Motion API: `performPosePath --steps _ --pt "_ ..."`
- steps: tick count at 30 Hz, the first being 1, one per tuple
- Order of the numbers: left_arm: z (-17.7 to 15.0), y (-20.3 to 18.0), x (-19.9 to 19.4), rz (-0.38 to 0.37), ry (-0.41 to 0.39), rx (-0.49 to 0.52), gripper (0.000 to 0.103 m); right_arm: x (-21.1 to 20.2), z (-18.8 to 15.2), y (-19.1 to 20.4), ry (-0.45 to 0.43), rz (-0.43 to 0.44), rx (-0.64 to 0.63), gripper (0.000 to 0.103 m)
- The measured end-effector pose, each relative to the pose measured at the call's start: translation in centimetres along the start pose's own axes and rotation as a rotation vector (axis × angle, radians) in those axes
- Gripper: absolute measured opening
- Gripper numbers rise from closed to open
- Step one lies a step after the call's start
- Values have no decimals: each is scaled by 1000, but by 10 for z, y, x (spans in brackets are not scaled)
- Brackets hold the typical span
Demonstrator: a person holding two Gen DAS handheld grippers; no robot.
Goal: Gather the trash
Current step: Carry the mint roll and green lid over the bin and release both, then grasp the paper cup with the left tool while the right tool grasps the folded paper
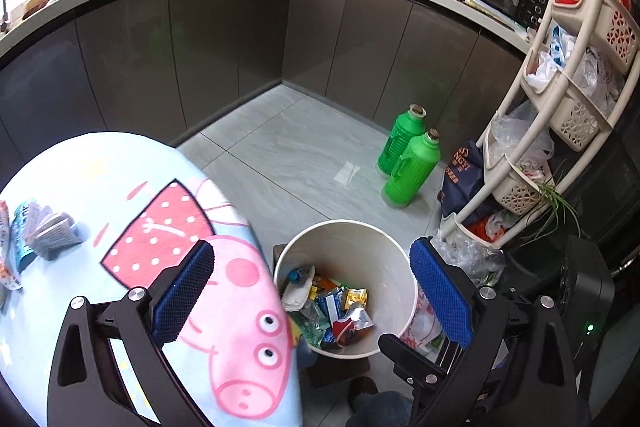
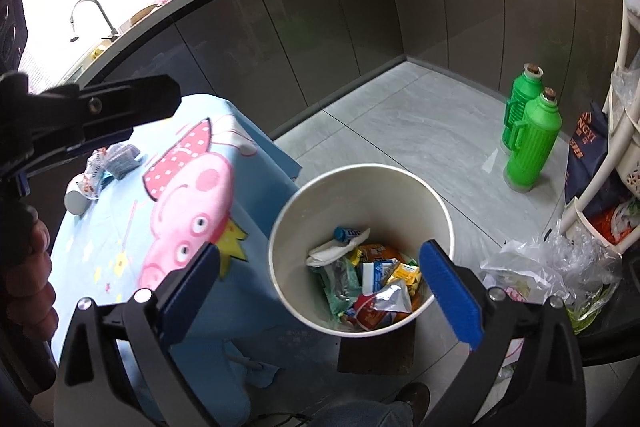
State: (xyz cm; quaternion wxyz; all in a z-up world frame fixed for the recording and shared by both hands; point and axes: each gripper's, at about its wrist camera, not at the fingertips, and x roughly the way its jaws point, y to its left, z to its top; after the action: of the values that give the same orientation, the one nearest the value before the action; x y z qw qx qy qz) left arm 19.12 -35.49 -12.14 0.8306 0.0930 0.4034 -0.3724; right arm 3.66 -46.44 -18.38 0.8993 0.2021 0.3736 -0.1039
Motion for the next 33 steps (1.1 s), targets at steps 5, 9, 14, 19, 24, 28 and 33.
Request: performPosePath --steps 5,9,14,19,24,28,33 --pt "-3 17 -29 20 -34 -43 94 -15 6 20 -18 7 -38 100" --pt "-9 38 -58 59 -65 -82 94 -29 11 41 -31 25 -70 99" --pt "-23 76 -99 121 -103 -165 94 -40 18 70 -40 81 -109 100" --pt "-42 126 -134 207 -130 -245 94 -40 27 116 -36 122 -198 100" --pt "-62 184 -160 292 -136 -333 94 -26 34 166 -5 174 -281 100" --pt "-84 234 -177 379 -129 -398 94 -7 40 209 25 224 -345 100" --pt "-103 292 -185 433 -110 -479 94 33 55 263 57 254 -430 99"
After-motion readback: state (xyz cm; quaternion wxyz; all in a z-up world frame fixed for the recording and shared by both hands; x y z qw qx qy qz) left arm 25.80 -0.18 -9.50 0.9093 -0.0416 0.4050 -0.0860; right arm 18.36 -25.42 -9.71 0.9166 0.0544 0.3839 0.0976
